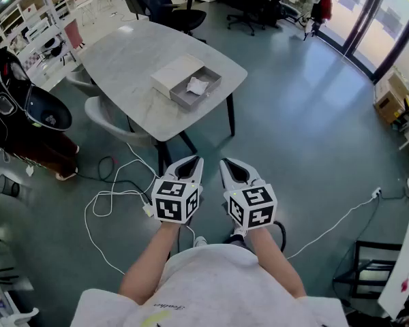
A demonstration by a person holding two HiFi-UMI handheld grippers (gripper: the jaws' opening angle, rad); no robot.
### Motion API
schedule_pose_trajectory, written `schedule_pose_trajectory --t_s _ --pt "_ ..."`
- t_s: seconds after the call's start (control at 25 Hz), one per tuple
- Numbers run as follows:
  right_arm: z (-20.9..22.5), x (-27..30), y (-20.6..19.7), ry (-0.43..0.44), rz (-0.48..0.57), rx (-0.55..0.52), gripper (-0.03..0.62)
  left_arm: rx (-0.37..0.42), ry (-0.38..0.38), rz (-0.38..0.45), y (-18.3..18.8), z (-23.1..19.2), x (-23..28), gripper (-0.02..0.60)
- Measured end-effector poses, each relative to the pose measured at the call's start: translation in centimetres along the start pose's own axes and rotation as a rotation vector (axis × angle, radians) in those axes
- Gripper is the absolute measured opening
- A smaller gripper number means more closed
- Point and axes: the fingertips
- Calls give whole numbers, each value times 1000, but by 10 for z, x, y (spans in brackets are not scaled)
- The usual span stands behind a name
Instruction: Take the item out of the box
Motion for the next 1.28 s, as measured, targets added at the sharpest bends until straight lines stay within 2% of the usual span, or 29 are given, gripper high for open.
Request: schedule_pose_trajectory --t_s 0.36,0.8,1.0,1.28 --pt "0 12 6 -5 11 5 5 2 -12 -1 5 -9 7 21" --pt "28 20 6 -16 10 20 5 2 -28 -17 5 -4 36 21" --pt "54 39 7 16 3 35 5 2 -1 -33 4 -5 66 21" --pt "97 78 19 111 -12 47 5 -3 78 -34 20 -13 125 21"
Point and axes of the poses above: the fingertips, and each gripper's own axes: x forward along the fingers, z to its right, y out of its top, and after that the axes turned 11 degrees about z, right-handed
